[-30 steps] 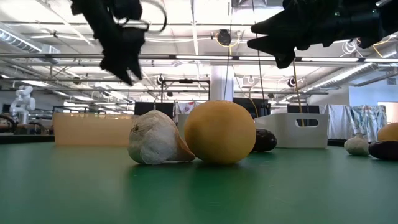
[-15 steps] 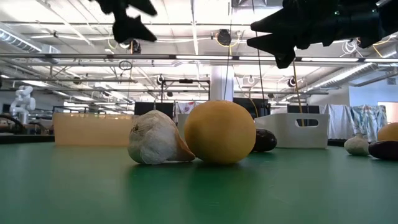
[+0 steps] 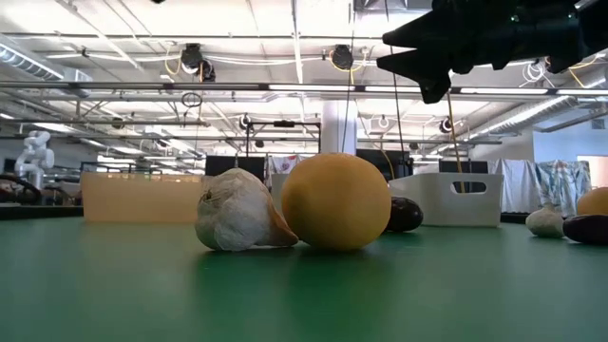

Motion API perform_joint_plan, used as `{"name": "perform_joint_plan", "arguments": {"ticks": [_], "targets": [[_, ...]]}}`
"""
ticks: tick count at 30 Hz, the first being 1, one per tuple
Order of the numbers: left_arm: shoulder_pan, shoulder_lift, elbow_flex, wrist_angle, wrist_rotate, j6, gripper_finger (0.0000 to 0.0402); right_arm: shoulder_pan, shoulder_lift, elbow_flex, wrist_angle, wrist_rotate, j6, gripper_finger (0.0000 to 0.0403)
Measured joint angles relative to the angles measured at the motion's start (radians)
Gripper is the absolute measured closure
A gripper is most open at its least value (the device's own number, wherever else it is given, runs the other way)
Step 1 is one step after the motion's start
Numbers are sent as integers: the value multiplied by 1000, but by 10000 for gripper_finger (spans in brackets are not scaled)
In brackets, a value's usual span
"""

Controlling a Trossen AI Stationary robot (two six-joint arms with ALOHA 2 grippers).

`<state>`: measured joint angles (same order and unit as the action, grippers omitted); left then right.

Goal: Sort produce into baskets

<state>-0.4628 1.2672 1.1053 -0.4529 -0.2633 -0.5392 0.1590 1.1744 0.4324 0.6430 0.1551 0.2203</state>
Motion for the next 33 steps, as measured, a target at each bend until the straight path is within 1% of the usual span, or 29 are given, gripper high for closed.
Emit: {"name": "perform_joint_plan", "arguments": {"ticks": [3, 9, 12, 14, 19, 22, 26, 29, 33], "targets": [[-4, 94, -1, 37, -1, 42, 102, 0, 0, 0, 4, 0, 6, 216], [-2, 304, -1, 247, 26, 203, 102, 0, 0, 0, 5, 0, 29, 216], [2, 382, -1, 334, 34, 231, 102, 2, 0, 0, 4, -1, 46, 216], [9, 418, 11, 334, 75, 227, 102, 5, 0, 0, 5, -1, 56, 216], [30, 475, 87, 340, 128, 103, 102, 13, 0, 0, 7, -4, 55, 216], [53, 512, 156, 321, 160, -7, 102, 13, 0, 0, 23, -4, 55, 216], [95, 555, 275, 155, 204, -130, 102, 13, 0, 0, 32, -4, 56, 216], [119, 591, 348, 32, 207, -237, 102, 13, 0, 0, 33, -4, 56, 216], [131, 645, 404, -31, 226, -318, 102, 13, 0, 0, 32, -4, 56, 216]]}}
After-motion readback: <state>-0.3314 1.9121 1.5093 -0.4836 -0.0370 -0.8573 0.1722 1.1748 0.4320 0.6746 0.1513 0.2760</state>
